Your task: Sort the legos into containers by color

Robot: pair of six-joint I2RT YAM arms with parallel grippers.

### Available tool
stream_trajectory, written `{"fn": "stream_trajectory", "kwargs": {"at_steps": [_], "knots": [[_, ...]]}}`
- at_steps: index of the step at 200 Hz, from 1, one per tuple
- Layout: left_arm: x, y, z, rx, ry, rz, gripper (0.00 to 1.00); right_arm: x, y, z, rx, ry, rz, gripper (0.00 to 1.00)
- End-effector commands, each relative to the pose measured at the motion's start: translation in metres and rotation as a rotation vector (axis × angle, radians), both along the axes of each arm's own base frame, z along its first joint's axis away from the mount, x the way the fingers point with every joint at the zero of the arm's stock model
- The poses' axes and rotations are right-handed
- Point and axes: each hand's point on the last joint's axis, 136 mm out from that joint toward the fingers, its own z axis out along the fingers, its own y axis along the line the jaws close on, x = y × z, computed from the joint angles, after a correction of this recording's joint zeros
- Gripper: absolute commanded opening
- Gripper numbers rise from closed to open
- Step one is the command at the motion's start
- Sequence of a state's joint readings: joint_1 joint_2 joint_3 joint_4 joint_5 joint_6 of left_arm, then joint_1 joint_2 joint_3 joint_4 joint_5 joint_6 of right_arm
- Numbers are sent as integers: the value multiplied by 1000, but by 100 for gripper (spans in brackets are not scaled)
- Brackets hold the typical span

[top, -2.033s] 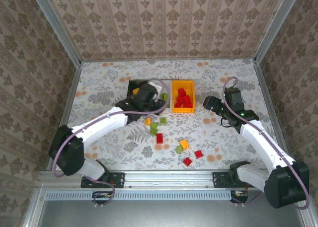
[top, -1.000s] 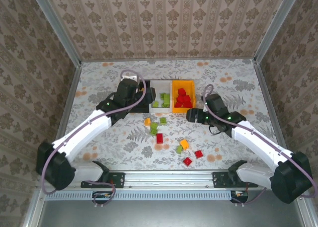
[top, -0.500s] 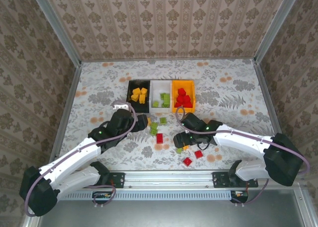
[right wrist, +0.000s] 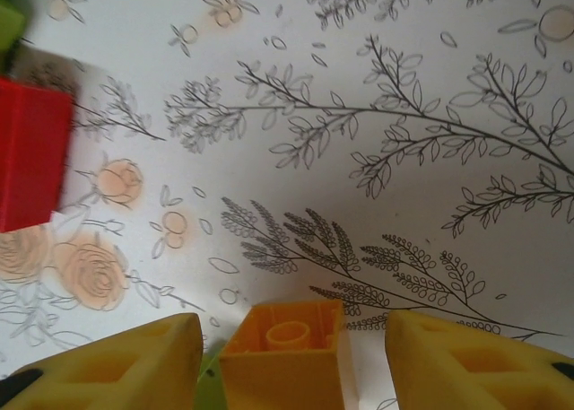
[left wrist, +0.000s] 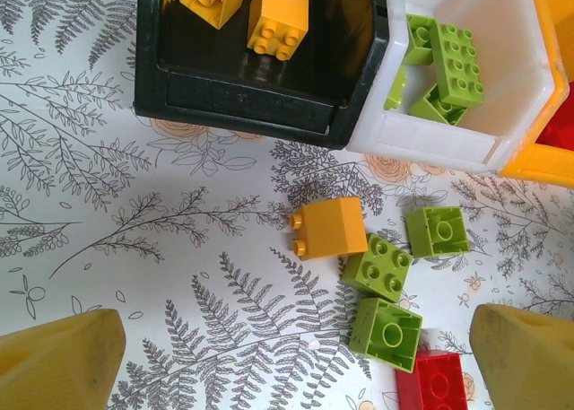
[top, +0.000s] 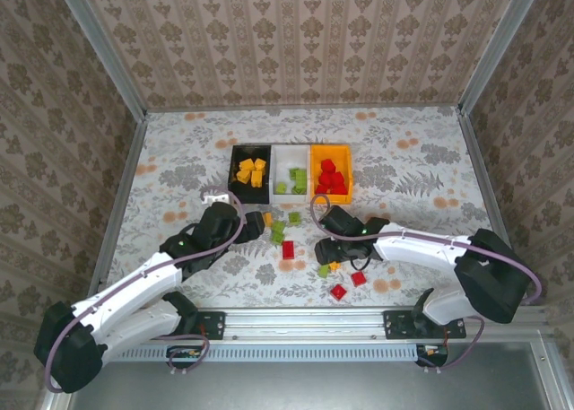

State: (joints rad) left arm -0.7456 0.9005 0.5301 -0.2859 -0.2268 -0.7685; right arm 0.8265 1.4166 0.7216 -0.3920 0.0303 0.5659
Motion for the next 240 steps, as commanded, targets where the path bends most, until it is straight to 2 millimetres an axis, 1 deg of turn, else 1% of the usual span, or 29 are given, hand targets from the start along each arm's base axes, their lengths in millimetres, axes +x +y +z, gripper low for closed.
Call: {"fn": "stream_trajectory", "kwargs": {"at_steps": [1, 20, 50, 71, 88, 92, 106, 124, 137, 145, 148, 149, 153, 169, 180, 202, 207, 210, 211, 212, 215, 227, 240], "knots": [[0, 4, 2, -9, -14, 27, 100, -7, -6, -11, -40, 18, -5, 57], [0, 4, 3, -7, -18, 28, 100, -11, -8, -16, -62, 30, 4, 56], [1, 6, 6, -5, -29, 30, 100, -12, -12, -19, -78, 28, -5, 42], [1, 5, 7, -5, -30, 27, 100, -8, -11, -12, -65, 0, -8, 35], [1, 3, 9, -11, -37, 19, 100, 0, -13, 0, -72, -41, -18, 32], [1, 3, 9, -10, -38, 16, 100, 4, -13, 11, -53, -71, -21, 32], [2, 5, 11, -1, -41, 24, 100, 14, -12, 31, -31, -116, -25, 31], [2, 10, 11, 17, -42, 41, 100, 33, -3, 62, 10, -180, -14, 30], [1, 14, 12, 23, -45, 52, 100, 49, 12, 84, 44, -220, 11, 30], [0, 17, 13, 25, -46, 65, 100, 59, 24, 94, 63, -237, 30, 30], [-1, 19, 13, 27, -46, 72, 100, 63, 30, 103, 82, -252, 36, 30], [-1, 20, 13, 29, -45, 73, 100, 64, 32, 100, 76, -245, 40, 30], [-2, 23, 14, 31, -47, 83, 100, 70, 39, 101, 82, -245, 49, 30], [-6, 31, 16, 32, -55, 103, 100, 96, 71, 120, 133, -281, 72, 29], [-10, 34, 17, 22, -59, 105, 100, 113, 93, 127, 159, -295, 90, 29], [-16, 40, 19, 12, -64, 107, 100, 147, 137, 137, 220, -309, 112, 29], [-18, 42, 19, 13, -63, 107, 100, 155, 144, 138, 227, -317, 110, 29], [-19, 42, 18, 13, -62, 106, 100, 158, 147, 132, 221, -308, 111, 29], [-19, 42, 18, 13, -62, 106, 100, 161, 150, 137, 229, -317, 110, 29], [-19, 43, 18, 13, -62, 107, 100, 162, 150, 133, 223, -311, 111, 29], [-20, 43, 18, 13, -60, 107, 100, 166, 154, 131, 224, -308, 110, 29], [-23, 45, 16, 13, -53, 105, 100, 183, 170, 132, 247, -317, 106, 29], [-25, 45, 16, 11, -47, 98, 100, 199, 184, 127, 260, -314, 100, 30]]}}
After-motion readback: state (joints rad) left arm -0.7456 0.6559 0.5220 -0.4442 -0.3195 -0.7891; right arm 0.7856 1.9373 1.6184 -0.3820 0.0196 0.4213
